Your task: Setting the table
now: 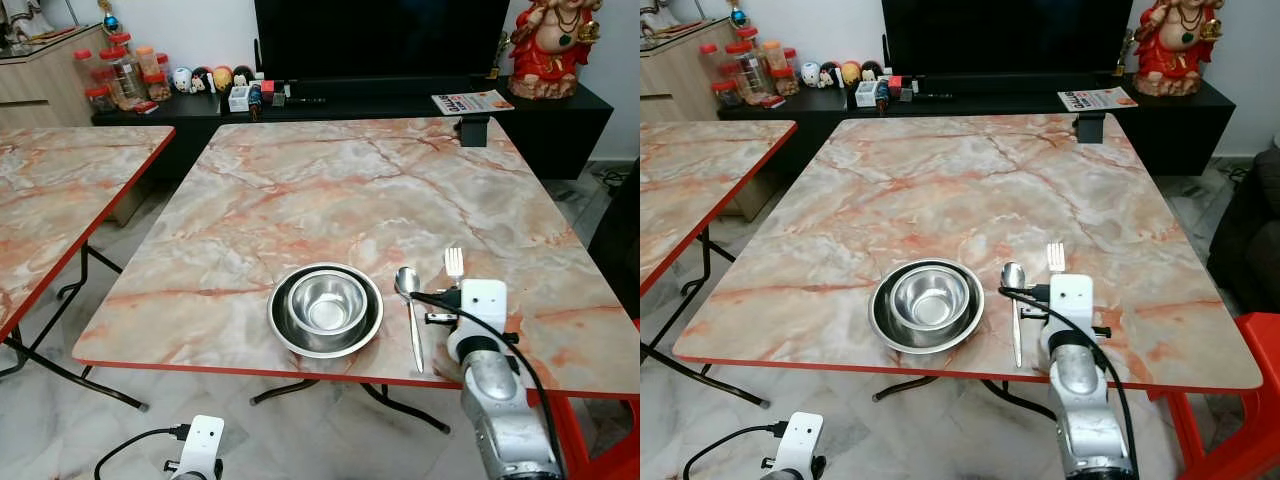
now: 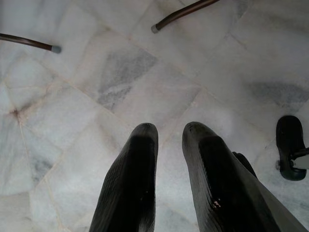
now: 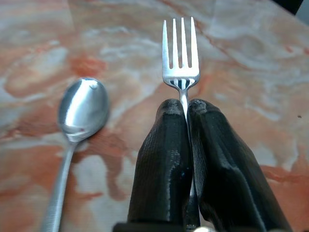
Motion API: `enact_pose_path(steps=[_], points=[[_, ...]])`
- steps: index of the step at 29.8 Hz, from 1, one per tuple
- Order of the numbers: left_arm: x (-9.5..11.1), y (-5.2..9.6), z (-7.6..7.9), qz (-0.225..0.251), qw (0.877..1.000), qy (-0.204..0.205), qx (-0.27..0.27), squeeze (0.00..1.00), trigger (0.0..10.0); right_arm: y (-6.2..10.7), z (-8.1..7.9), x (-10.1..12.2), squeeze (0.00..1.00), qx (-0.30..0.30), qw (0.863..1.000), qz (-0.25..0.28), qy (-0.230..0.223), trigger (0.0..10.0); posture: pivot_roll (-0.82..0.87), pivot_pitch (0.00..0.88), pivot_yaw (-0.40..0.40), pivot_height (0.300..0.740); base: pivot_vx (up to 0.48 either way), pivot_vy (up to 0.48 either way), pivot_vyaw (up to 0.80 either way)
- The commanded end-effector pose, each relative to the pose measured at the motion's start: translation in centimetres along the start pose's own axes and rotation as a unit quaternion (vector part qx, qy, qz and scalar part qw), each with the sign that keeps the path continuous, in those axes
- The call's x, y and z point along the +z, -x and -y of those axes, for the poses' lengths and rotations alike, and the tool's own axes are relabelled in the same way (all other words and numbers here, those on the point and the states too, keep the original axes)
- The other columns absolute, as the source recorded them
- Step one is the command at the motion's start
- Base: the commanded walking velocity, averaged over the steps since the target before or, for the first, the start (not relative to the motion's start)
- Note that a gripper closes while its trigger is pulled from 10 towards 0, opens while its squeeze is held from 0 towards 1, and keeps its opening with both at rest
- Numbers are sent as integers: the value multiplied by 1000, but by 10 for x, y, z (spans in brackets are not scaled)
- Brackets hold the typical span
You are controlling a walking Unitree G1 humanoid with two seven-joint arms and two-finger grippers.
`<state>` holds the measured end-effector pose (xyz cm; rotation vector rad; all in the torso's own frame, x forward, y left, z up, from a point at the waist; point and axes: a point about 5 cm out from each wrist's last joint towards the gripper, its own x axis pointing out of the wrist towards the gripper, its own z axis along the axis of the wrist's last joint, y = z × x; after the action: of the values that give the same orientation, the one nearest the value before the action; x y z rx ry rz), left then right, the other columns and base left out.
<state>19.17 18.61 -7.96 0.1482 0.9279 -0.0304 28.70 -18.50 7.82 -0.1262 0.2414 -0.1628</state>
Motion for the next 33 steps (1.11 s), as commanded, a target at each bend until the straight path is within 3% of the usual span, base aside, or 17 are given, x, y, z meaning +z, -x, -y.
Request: enact_pose_path(steps=[1, 21, 33], points=[[-1, 0, -2, -6, 1000, -4, -1, 0, 10000, -1, -1, 4, 0, 7, 1000, -6, -9, 10000, -141, 0, 63, 740, 0, 0, 0], [-4, 1, -2, -10, 1000, -4, -4, 0, 10000, 19, -4, -8, 0, 16, 997, -66, -41, 10000, -142, 0, 64, 740, 0, 0, 0], [-3, 0, -1, -9, 1000, -5, -6, 0, 10000, 18, -7, -11, 0, 22, 996, -77, -42, 10000, -140, 0, 65, 740, 0, 0, 0]])
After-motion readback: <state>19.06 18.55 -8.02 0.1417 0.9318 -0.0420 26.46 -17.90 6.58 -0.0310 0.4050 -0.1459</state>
